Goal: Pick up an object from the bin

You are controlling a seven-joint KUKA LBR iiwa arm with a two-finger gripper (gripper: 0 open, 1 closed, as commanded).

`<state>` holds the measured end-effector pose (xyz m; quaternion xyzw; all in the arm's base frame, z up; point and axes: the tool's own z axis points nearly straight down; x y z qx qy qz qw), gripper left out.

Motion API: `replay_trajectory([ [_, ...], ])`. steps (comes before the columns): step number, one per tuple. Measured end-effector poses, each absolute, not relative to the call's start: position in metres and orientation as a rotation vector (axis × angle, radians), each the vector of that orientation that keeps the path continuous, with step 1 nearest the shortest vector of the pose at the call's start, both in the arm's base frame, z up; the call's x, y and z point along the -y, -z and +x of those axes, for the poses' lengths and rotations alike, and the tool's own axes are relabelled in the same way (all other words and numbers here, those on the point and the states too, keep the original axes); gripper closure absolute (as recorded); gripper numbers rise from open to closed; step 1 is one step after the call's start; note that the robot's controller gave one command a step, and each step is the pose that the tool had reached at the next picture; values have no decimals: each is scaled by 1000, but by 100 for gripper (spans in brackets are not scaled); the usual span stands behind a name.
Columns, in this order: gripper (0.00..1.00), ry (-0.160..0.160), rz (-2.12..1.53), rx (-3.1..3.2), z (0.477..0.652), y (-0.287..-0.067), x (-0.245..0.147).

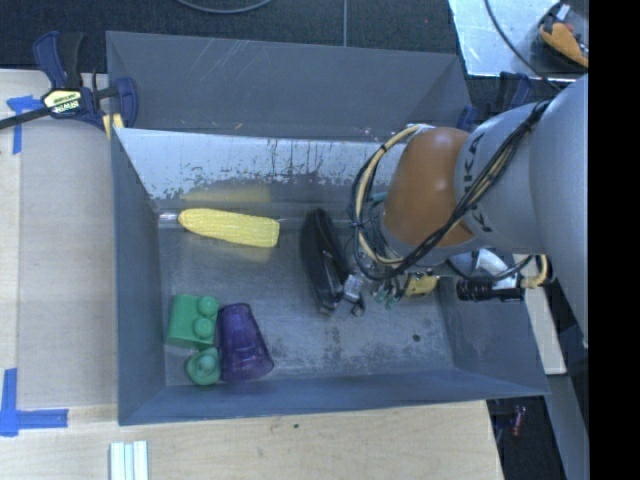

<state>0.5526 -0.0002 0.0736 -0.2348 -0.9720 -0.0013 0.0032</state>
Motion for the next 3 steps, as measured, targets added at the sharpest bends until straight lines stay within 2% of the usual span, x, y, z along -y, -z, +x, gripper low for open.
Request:
replay_trajectory([
  [2,100,6,-736,3056,554,-82,1],
  [3,100,2,-732,3050,552,-108,1],
])
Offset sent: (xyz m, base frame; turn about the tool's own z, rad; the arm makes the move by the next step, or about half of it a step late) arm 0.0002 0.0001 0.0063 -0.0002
